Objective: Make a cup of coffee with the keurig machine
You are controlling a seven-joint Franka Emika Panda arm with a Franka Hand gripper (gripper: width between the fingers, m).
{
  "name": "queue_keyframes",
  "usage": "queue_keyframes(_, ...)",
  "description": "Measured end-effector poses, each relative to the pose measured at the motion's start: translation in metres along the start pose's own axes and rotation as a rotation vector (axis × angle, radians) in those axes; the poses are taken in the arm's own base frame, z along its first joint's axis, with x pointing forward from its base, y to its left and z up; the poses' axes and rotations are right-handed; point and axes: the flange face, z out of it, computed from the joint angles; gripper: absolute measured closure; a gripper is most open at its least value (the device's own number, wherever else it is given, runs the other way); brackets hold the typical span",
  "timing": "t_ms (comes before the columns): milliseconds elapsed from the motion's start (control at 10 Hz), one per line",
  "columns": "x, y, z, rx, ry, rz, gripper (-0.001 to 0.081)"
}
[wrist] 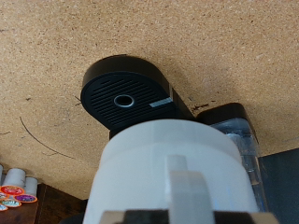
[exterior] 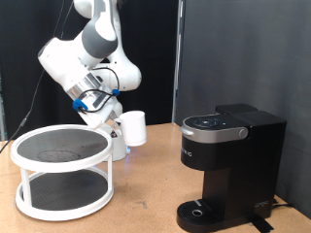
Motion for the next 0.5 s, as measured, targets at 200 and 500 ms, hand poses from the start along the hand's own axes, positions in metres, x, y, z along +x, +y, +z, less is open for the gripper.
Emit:
queue_keyframes(200,0.001,0.000,0.001,0.000,0.002,0.001,0.0803)
queue_keyframes(500,-0.005,-0.002,0.018,0.039,0.064,0.035,0.0803)
